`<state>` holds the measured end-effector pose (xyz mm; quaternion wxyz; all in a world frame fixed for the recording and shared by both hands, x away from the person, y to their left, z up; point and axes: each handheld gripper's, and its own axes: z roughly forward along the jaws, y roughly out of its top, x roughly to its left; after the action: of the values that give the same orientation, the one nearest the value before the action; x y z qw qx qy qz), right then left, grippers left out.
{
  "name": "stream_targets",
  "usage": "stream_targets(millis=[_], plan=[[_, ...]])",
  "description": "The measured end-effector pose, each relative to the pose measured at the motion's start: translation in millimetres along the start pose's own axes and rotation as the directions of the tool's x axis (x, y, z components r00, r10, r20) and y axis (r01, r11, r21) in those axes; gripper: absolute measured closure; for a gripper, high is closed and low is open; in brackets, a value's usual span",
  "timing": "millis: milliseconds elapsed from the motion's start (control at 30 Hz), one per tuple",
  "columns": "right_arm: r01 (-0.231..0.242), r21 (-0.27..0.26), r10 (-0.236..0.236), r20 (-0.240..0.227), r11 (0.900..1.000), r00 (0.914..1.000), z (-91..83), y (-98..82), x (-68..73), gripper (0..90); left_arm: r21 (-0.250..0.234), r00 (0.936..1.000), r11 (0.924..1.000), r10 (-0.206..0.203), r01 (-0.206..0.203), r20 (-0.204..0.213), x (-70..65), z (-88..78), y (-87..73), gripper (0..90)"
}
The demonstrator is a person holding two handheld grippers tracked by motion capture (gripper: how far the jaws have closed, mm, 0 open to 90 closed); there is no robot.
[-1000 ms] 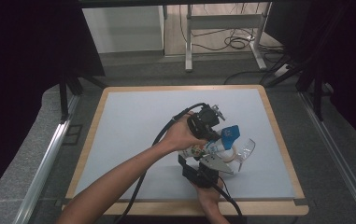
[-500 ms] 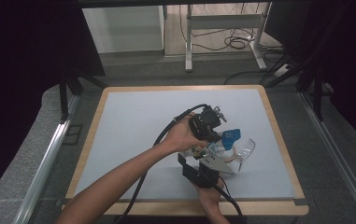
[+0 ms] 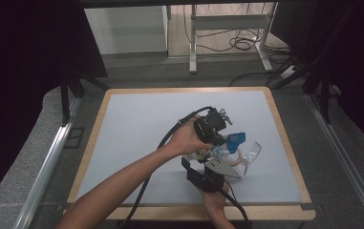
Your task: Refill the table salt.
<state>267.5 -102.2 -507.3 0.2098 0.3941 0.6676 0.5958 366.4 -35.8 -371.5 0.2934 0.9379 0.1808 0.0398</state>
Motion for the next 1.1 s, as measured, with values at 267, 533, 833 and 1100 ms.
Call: stream_targets(millis=[267,533,833,1100], plan=[[-0.006,-0.009,0.006,-0.001,1.000,1.0000,0.7,2.1,-2.8,48.6,0.005,1.0000,1.0000,0.004,-0.004,-0.006,-0.4,1.3,3.8,90.0],[-0.025,-0.017,0.025,-0.002,1.000,0.9997,0.9,2.9,-4.2,48.5,0.028,0.9999,0.9996,0.008,-0.008,-0.011,-2.0,2.1,8.8,90.0],[-0.050,-0.034,0.050,-0.006,0.998,0.9987,2.5,6.2,-4.5,48.5,0.035,0.9999,0.9993,0.012,-0.012,-0.010,-0.8,2.9,10.4,90.0],[-0.039,-0.039,0.039,-0.001,0.998,0.9992,3.8,6.0,-2.5,48.8,0.033,0.9999,0.9994,0.010,-0.010,-0.009,1.2,2.7,9.4,90.0]])
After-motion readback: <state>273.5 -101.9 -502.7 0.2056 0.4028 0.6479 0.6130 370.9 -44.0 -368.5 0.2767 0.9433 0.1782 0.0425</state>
